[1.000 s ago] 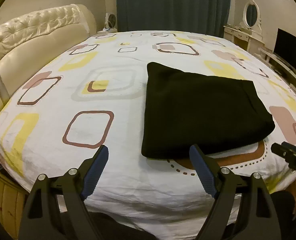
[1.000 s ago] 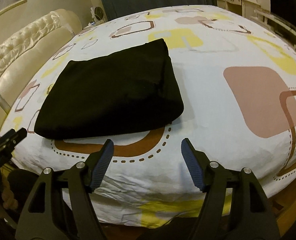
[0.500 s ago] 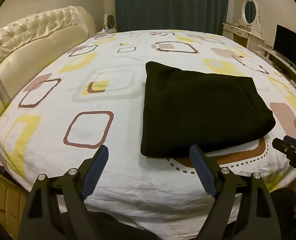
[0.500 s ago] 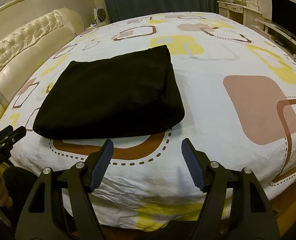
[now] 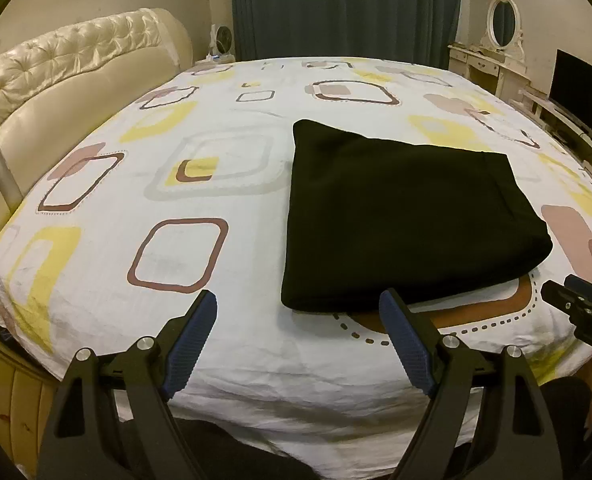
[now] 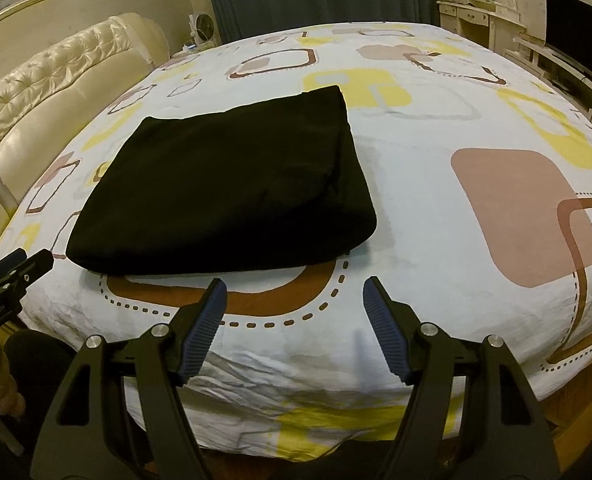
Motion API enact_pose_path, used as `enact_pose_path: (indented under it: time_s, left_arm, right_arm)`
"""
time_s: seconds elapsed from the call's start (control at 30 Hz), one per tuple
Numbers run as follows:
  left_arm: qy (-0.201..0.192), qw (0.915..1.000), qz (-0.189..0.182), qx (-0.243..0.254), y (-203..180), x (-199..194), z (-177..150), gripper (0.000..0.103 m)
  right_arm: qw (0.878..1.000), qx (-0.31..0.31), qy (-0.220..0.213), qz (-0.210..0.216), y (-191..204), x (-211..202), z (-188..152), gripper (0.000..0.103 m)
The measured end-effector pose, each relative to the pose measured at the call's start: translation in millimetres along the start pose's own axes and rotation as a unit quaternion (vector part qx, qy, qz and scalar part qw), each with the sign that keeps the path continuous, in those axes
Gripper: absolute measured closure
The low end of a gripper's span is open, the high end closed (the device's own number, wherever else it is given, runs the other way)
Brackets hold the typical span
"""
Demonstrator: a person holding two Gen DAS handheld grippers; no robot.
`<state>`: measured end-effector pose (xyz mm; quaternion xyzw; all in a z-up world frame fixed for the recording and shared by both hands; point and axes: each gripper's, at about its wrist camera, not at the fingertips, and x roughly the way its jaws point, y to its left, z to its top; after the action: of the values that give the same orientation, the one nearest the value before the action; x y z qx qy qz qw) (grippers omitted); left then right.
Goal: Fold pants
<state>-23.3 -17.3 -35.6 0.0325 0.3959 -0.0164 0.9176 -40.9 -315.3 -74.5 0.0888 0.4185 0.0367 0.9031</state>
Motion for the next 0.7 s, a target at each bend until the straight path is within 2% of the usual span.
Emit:
enact_pose_path:
  time_s: [0.47,0.53,0.7]
  left_arm:
    - [-0.008,0.9999,0.011,0.001,3,-1,3,0.020]
    - [-0.007,0.9999,0.003,-0.009,5,-1,4,0.015]
    - [-0.007,1.0000,0.001,-0.006,10,-5,13,0.014]
  right_arm:
    - [1.000,-0.006,0.004,0.003,5,2,-3,0.033]
    - [1.000,-0.008,0.005,0.003,7,3,-3,0.033]
    - [1.000,-0.008,0.007,0.004,8,4,-6,0.033]
